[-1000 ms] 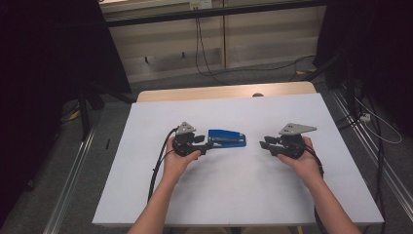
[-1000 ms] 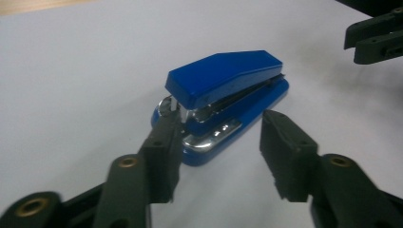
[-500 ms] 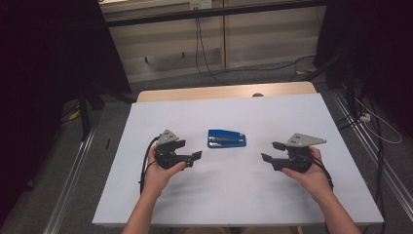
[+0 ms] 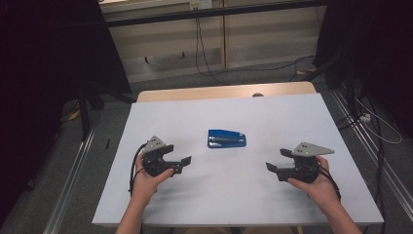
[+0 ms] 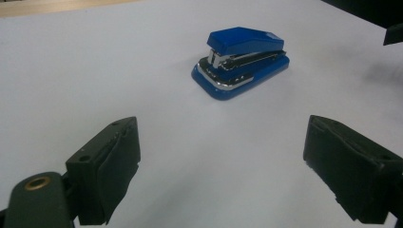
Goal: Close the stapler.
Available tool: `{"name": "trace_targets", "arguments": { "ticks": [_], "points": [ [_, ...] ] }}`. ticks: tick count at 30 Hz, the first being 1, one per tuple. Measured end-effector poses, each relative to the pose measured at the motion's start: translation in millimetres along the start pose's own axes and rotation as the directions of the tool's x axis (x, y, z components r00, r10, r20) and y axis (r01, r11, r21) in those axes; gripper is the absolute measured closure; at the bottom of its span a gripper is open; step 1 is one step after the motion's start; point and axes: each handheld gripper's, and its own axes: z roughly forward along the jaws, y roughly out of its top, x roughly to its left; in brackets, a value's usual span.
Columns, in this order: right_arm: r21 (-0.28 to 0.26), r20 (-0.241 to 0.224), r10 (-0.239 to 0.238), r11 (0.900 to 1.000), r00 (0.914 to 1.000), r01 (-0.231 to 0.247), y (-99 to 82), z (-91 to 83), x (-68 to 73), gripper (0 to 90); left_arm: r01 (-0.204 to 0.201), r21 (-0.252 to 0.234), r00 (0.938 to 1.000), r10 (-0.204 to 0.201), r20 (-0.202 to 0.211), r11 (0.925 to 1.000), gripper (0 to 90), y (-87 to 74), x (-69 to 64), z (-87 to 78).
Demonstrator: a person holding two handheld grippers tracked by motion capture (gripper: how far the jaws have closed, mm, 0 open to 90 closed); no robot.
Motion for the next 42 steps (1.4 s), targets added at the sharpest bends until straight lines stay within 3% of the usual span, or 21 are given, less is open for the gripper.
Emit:
{"name": "trace_targets", "arguments": {
  "ticks": [14, 21, 29, 36, 42],
  "points": [
    [0.004, 0.012, -0.002, 1.0, 0.9999, 0.002, -7.0, -7.7, 1.1, 18.7, 0.021, -0.005, 0.9992, -0.021, -0.034, 0.9998, 9.0, -16.4, 6.8, -24.5],
    [0.0, 0.032, -0.018, 0.9998, 0.9993, 0.018, -10.6, -15.5, 3.2, 17.9, 0.012, -0.007, 0.9993, -0.012, -0.035, 0.9999, 7.8, -22.8, 9.1, -31.0],
    [0.002, 0.038, -0.005, 1.0, 0.9993, 0.005, -15.4, -20.6, 1.6, 16.3, -0.006, 0.002, 0.9995, 0.006, -0.03, 1.0, 7.3, -28.5, 11.0, -39.6],
    [0.004, 0.049, -0.018, 0.9998, 0.9986, 0.018, -16.2, -23.6, 3.3, 15.9, -0.002, -0.002, 1.0, 0.002, -0.009, 1.0, 7.1, -34.7, 10.6, -42.4],
    [0.011, 0.049, -0.023, 0.9997, 0.9985, 0.022, -19.5, -25.7, 3.5, 15.6, 0.01, -0.016, 0.9997, -0.01, -0.022, 0.9998, 7.1, -37.6, 12.9, -46.9]
  ]
}}
